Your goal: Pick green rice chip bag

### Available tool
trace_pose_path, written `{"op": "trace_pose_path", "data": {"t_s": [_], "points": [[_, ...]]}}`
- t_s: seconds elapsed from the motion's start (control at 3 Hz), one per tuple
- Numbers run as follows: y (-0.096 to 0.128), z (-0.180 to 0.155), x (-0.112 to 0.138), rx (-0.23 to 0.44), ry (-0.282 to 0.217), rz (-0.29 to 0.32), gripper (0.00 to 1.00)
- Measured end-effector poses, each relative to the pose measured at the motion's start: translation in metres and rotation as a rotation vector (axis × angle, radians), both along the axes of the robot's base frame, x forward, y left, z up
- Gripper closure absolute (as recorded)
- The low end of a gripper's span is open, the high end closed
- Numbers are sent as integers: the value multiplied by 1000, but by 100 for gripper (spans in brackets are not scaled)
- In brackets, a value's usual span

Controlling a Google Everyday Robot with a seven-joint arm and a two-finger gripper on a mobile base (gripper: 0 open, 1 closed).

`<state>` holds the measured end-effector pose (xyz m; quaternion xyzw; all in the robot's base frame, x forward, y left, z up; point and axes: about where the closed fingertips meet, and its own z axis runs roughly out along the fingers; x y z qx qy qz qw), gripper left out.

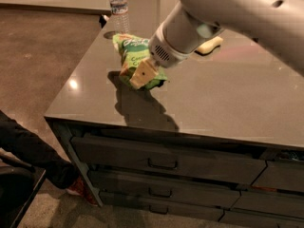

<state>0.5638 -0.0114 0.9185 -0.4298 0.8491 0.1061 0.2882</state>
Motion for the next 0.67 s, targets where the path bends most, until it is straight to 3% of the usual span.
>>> {"op": "trace_pose_path", "data": {"t_s": [0.33,0.67], "points": [[-9,26,6,20,-55,-30,100],[-10,31,7,23,-64,-34,100]]}}
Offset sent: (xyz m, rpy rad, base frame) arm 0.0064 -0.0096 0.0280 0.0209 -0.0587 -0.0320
